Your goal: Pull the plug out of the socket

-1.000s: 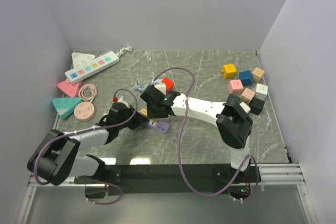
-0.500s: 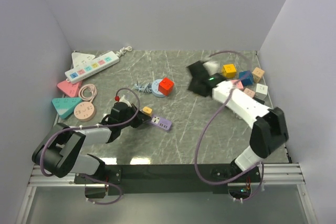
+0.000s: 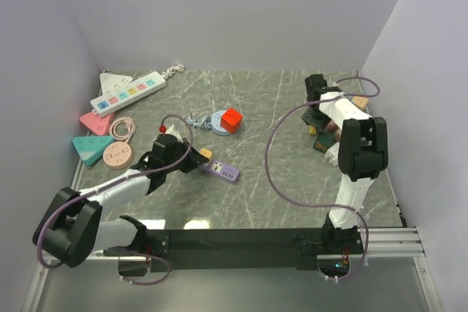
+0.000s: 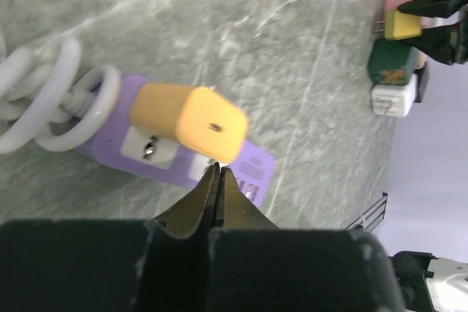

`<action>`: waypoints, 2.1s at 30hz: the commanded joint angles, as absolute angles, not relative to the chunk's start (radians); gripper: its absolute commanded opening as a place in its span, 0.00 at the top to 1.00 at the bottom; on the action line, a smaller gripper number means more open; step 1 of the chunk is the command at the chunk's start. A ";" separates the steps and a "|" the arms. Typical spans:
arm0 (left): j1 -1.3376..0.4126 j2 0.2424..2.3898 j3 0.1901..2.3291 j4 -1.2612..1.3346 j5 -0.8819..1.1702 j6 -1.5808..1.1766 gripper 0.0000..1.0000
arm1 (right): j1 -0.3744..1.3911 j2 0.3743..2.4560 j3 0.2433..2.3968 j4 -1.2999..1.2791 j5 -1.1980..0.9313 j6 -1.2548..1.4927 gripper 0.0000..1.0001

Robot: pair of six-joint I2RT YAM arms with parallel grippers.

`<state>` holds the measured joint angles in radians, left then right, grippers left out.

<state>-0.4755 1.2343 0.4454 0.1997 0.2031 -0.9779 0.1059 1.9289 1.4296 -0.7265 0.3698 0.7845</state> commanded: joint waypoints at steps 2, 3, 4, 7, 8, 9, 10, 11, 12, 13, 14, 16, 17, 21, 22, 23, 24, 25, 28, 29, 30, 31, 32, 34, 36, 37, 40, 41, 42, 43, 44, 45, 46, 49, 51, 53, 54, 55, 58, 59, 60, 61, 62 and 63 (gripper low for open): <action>-0.479 1.141 0.509 0.079 0.160 -0.927 0.99 | 0.029 1.919 1.479 -0.746 0.333 0.793 0.43; -0.479 1.126 0.515 0.060 0.147 -0.920 0.96 | 0.029 1.886 1.473 -0.724 0.310 0.779 0.33; -0.479 1.093 0.515 0.042 0.117 -0.919 0.92 | 0.032 1.862 1.462 -0.707 0.293 0.766 0.16; -0.477 1.011 0.512 -0.035 0.071 -0.917 0.77 | 0.035 1.761 1.424 -0.660 0.198 0.715 0.06; -0.477 0.987 0.511 -0.052 0.054 -0.920 0.72 | 0.040 1.737 1.410 -0.649 0.172 0.688 0.06; -0.476 0.964 0.508 -0.092 0.039 -0.922 0.57 | 0.064 1.688 1.404 -0.644 0.151 0.674 0.05; -0.476 0.921 0.505 -0.109 0.006 -0.923 0.52 | 0.081 1.662 1.398 -0.641 0.117 0.654 0.05; -0.474 0.899 0.500 -0.129 0.003 -0.931 0.47 | 0.104 1.635 1.381 -0.629 0.103 0.616 0.05; -0.472 0.878 0.497 -0.168 0.003 -0.934 0.38 | 0.171 1.590 1.371 -0.627 0.098 0.598 0.05; -0.469 0.841 0.494 -0.187 -0.033 -0.939 0.35 | 0.205 1.573 1.367 -0.632 0.113 0.588 0.04; -0.468 0.827 0.489 -0.210 -0.060 -0.946 0.34 | 0.248 1.557 1.361 -0.640 0.106 0.575 0.04; -0.459 0.793 0.480 -0.250 -0.078 -0.948 0.34 | 0.366 1.536 1.348 -0.635 0.086 0.575 0.04; -0.454 0.784 0.471 -0.259 -0.090 -0.953 0.35 | 0.406 1.542 1.354 -0.650 0.083 0.586 0.04; -0.436 0.778 0.448 -0.278 -0.077 -0.966 0.64 | 0.599 1.632 1.405 -0.655 0.095 0.607 0.04; -0.434 0.778 0.443 -0.267 -0.068 -0.971 0.71 | 0.662 1.653 1.420 -0.653 0.098 0.592 0.04; -0.433 0.778 0.433 -0.261 -0.061 -0.973 0.76 | 0.696 1.675 1.460 -0.646 0.097 0.577 0.04; -0.433 0.778 0.427 -0.255 -0.049 -0.974 0.84 | 0.722 1.721 1.483 -0.647 0.101 0.560 0.04; -0.433 0.778 0.420 -0.249 -0.041 -0.980 0.87 | 0.771 1.745 1.506 -0.649 0.103 0.530 0.04; -0.431 0.782 0.400 -0.229 -0.020 -0.986 0.95 | 0.813 1.837 1.615 -0.667 0.087 0.496 0.03; -0.430 0.782 0.394 -0.224 -0.018 -0.989 0.96 | 0.833 1.857 1.635 -0.681 0.081 0.489 0.03; -0.430 0.782 0.390 -0.222 -0.018 -0.989 0.96 | 0.847 1.891 1.652 -0.686 0.080 0.482 0.02; -0.430 0.782 0.384 -0.218 -0.012 -0.992 0.96 | 0.859 1.907 1.666 -0.686 0.083 0.462 0.02; -0.428 0.782 0.373 -0.213 -0.009 -0.994 0.96 | 0.873 1.919 1.692 -0.689 0.086 0.451 0.02; -0.428 0.782 0.362 -0.201 -0.009 -0.999 0.97 | 0.908 1.965 1.724 -0.698 0.119 0.411 0.02; -0.428 0.782 0.348 -0.193 0.004 -1.005 0.97 | 0.931 2.005 1.761 -0.703 0.127 0.382 0.02; -0.428 0.784 0.345 -0.186 0.006 -1.008 0.97 | 0.936 2.016 1.770 -0.695 0.123 0.349 0.02; -0.428 0.782 0.330 -0.175 0.014 -1.015 0.98 | 0.942 2.040 1.770 -0.677 0.083 0.293 0.03; -0.428 0.781 0.327 -0.175 0.015 -1.017 0.98 | 0.943 2.043 1.764 -0.661 0.086 0.278 0.04; -0.428 0.779 0.327 -0.176 0.014 -1.020 0.98 | 0.946 2.046 1.761 -0.660 0.087 0.264 0.09; -0.428 0.778 0.325 -0.178 0.014 -1.022 0.99 | 0.948 2.049 1.755 -0.660 0.089 0.243 0.13; -0.428 0.776 0.325 -0.178 0.011 -1.022 0.99 | 0.946 2.054 1.749 -0.655 0.097 0.230 0.18; -0.428 0.772 0.325 -0.179 0.009 -1.022 0.99 | 0.945 2.054 1.743 -0.653 0.100 0.221 0.27; -0.428 0.769 0.325 -0.183 0.008 -1.023 0.99 | 0.946 2.054 1.723 -0.646 0.095 0.195 0.29; -0.428 0.759 0.319 -0.179 0.008 -1.026 0.99 | 0.946 2.059 1.701 -0.614 0.083 0.137 0.34; -0.428 0.756 0.314 -0.175 0.008 -1.029 0.99 | 0.945 2.078 1.706 -0.612 0.065 0.108 0.35; -0.428 0.753 0.307 -0.167 0.012 -1.038 0.99 | 0.948 2.098 1.723 -0.621 0.054 0.068 0.34; -0.428 0.752 0.305 -0.166 0.014 -1.042 0.99 | 0.946 2.098 1.724 -0.618 0.029 0.055 0.33; -0.428 0.749 0.299 -0.163 0.015 -1.048 0.99 | 0.945 2.097 1.714 -0.608 0.014 0.042 0.32; -0.428 0.739 0.284 -0.149 0.018 -1.060 0.99 | 0.943 2.088 1.719 -0.568 -0.038 0.029 0.32; -0.428 0.736 0.281 -0.144 0.018 -1.061 0.99 | 0.946 2.107 1.738 -0.581 -0.040 0.031 0.36; -0.428 0.735 0.278 -0.138 0.018 -1.063 0.99 | 0.945 2.124 1.761 -0.597 -0.037 0.031 0.38; -0.428 0.735 0.276 -0.135 0.023 -1.066 0.99 | 0.945 2.140 1.805 -0.615 -0.038 0.032 0.41; -0.428 0.738 0.275 -0.126 0.026 -1.068 0.99 | 0.945 2.163 1.819 -0.629 -0.041 0.038 0.51; -0.428 0.741 0.275 -0.126 0.029 -1.068 0.99 | 0.945 2.167 1.819 -0.629 -0.040 0.038 0.60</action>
